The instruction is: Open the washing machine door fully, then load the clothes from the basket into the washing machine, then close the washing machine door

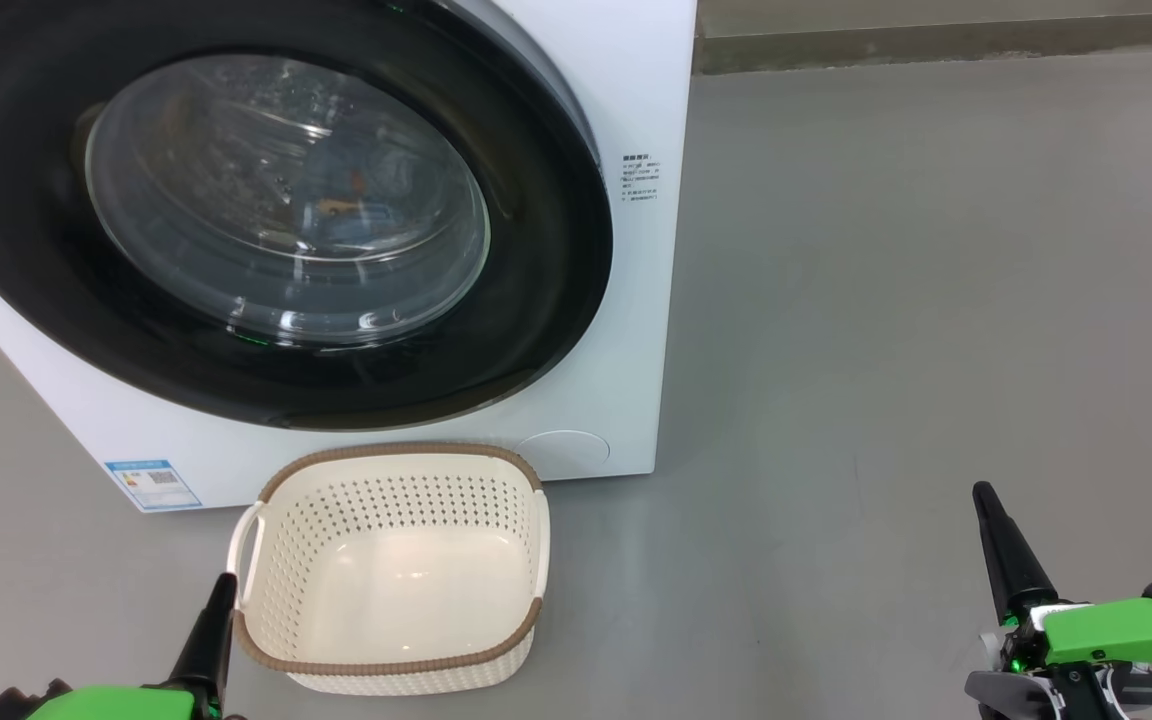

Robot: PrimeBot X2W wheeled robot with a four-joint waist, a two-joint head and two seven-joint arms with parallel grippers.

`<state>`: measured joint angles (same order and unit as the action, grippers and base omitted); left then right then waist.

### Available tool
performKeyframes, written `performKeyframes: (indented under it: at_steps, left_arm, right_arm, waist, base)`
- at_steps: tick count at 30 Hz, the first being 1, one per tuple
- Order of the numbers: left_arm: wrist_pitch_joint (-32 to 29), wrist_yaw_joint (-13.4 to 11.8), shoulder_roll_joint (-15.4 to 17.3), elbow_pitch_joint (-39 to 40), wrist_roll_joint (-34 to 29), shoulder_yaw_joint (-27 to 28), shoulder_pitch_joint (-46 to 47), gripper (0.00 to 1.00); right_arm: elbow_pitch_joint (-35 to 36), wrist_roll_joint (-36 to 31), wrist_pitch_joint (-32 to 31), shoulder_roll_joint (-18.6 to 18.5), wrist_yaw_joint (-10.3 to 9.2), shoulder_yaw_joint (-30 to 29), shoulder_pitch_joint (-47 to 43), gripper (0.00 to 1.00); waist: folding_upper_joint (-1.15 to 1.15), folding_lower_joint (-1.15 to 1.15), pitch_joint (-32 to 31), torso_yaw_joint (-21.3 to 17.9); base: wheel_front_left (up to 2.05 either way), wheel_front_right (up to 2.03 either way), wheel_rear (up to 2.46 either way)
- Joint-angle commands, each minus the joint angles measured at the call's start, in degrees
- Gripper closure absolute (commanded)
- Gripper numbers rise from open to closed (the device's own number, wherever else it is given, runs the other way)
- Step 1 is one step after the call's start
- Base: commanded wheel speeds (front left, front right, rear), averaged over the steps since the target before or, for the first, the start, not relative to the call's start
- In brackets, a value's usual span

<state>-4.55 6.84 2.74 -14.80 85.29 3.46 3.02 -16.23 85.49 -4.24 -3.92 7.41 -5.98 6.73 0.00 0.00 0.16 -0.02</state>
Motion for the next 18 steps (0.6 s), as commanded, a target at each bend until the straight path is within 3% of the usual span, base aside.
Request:
performKeyframes:
  at_steps: [1, 11, 18]
  left_arm:
    - [-0.45, 0.51, 0.64, 1.08, 1.62, 2.12, 2.88, 1.00]
    - [-1.94, 0.65, 0.14, 0.74, 6.80, 3.09, 3.18, 1.00]
    - [-1.95, 0.65, 0.14, 0.74, 6.85, 3.09, 3.18, 1.00]
  right_arm:
    - [1.89, 1.40, -0.58, -0.04, 0.09, 0.78, -0.04, 1.00]
    - [2.20, 6.58, -2.28, 1.02, 0.08, -0.58, -0.53, 1.00]
    - [2.21, 6.63, -2.30, 1.03, 0.08, -0.59, -0.54, 1.00]
  waist:
    - [0.00, 0.00, 0.00, 0.00]
    - [0.00, 0.00, 0.02, 0.02]
    - [0.00, 0.00, 0.02, 0.02]
  base:
    - [0.00, 0.00, 0.00]
    - [0.00, 0.00, 0.00]
    - [0.00, 0.00, 0.00]
